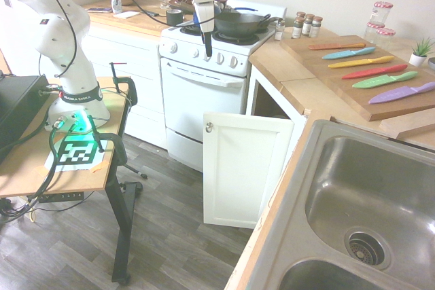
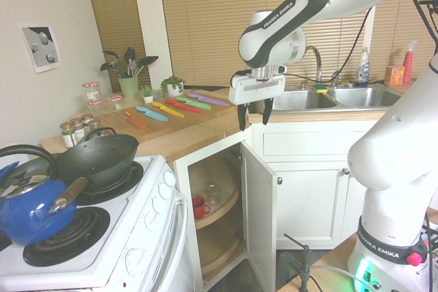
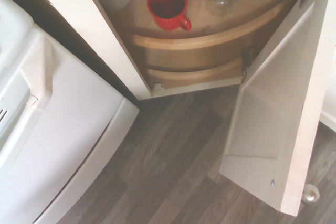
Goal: Close the cabinet
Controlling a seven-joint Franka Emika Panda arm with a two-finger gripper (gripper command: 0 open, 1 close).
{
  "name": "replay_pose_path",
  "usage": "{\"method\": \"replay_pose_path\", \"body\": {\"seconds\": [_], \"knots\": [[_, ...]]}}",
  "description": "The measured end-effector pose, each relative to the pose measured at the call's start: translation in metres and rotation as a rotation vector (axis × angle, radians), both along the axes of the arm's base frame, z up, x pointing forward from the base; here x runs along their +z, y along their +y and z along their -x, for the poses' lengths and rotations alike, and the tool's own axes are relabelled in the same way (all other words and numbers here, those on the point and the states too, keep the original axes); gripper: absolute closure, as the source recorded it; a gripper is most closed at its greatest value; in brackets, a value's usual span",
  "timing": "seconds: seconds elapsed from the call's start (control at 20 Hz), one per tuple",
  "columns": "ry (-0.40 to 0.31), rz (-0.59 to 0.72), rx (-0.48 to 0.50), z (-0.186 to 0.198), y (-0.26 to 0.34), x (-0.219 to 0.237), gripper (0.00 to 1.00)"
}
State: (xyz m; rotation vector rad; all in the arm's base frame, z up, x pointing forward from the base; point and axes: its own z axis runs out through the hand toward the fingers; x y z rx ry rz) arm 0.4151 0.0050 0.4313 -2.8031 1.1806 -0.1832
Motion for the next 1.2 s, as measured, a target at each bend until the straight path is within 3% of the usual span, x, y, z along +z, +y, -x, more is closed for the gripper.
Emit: {"method": "replay_pose_path", "body": {"seconds": [0.4,0.65,0.9,1.2], "knots": [[-0.009,-0.007,0.010,-0.002,-0.018,-0.005,0.00],[-0.021,-0.014,0.005,-0.007,-0.078,-0.037,0.00],[-0.042,-0.055,-0.001,-0.023,-0.158,-0.039,0.00],[-0.024,-0.084,0.028,-0.055,-0.205,-0.058,0.00]]}}
